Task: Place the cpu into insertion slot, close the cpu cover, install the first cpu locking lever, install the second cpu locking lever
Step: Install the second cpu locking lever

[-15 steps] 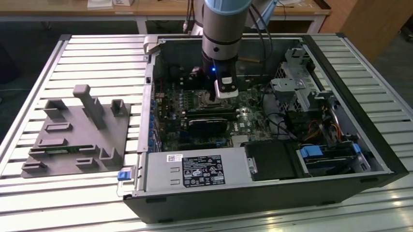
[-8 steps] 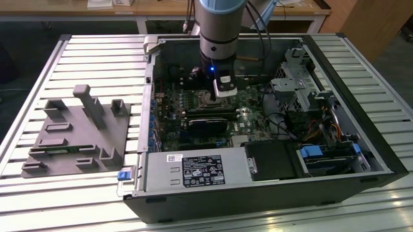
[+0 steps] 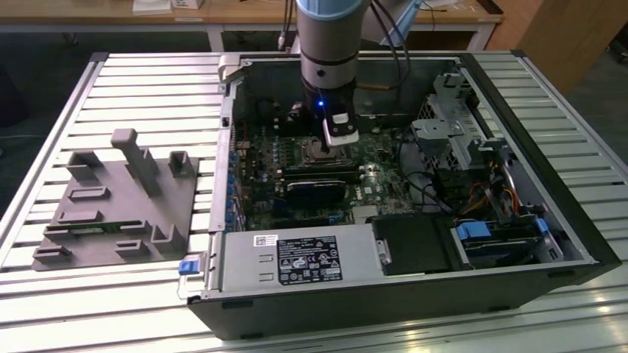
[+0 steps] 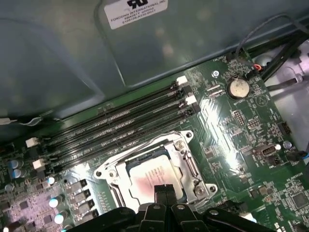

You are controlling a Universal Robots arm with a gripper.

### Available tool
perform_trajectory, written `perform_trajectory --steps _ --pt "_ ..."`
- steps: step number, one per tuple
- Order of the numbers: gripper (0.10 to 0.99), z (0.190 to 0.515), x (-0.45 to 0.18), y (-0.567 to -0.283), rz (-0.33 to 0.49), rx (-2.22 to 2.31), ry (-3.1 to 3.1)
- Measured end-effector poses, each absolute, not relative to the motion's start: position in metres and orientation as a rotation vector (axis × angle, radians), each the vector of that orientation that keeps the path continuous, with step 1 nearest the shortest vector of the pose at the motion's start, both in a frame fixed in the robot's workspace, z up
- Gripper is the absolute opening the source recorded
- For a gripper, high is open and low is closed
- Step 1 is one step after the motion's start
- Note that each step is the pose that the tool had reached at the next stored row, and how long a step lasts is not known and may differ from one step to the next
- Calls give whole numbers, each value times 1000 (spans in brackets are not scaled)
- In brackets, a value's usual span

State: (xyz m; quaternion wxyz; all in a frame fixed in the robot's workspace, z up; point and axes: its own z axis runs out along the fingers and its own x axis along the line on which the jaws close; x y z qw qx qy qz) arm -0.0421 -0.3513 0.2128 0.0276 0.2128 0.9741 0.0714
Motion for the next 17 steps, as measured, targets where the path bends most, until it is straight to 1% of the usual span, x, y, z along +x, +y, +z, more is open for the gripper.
perform_trajectory --steps 4,11,17 --pt "106 212 -42 -348 165 659 3003" --pt "106 210 -42 -338 157 659 3002" --pt "106 210 -42 -338 155 659 3002"
